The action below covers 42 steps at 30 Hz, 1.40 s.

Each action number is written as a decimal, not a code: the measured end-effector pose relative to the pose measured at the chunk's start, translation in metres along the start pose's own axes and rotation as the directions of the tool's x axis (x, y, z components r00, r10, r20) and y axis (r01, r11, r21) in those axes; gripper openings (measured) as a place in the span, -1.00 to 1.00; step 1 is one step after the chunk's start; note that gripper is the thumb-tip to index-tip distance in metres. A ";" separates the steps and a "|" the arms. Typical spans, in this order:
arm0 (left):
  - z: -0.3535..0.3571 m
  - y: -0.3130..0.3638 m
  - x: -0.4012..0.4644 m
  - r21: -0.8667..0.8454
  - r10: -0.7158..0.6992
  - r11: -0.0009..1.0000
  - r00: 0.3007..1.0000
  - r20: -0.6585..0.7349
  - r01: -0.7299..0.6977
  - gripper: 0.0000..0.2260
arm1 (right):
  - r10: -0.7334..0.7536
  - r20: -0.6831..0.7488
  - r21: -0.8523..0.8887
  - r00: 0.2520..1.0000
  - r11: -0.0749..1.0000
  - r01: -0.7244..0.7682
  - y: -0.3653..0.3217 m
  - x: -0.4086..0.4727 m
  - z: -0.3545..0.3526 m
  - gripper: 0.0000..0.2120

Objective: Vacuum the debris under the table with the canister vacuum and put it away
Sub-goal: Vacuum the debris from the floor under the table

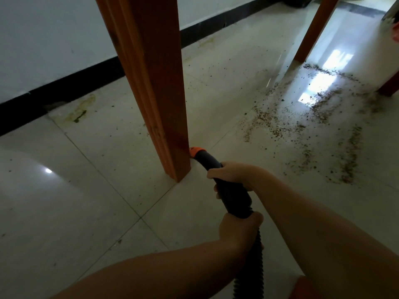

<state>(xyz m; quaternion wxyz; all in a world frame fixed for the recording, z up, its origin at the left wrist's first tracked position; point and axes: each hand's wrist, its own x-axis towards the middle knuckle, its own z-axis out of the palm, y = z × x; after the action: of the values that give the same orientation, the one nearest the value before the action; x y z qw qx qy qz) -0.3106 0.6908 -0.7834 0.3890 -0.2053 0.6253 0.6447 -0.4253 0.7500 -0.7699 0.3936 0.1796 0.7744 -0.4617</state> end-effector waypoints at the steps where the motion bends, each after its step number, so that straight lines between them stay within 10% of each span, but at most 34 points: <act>1: 0.001 -0.003 -0.005 -0.001 0.000 1.000 1.000 0.008 0.000 -0.89 | 0.005 0.006 0.000 1.000 1.000 -0.005 0.001 -0.004 0.003 -0.70; 11: -0.035 -0.010 -0.009 0.209 -0.100 0.975 0.987 0.123 0.073 -0.88 | 0.151 -0.381 0.282 0.912 0.959 -0.041 0.040 -0.013 0.017 -0.59; 42: 0.007 -0.005 0.001 0.572 -0.162 0.820 0.954 0.253 -0.013 -0.83 | 0.471 -0.500 0.677 0.726 0.736 -0.012 0.112 -0.046 -0.017 -0.50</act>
<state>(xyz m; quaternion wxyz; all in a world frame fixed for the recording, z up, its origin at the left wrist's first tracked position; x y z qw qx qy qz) -0.3055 0.6977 -0.7867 0.5449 -0.0078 0.7159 0.4365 -0.3323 0.8256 -0.7940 0.0797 0.5537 0.6258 -0.5435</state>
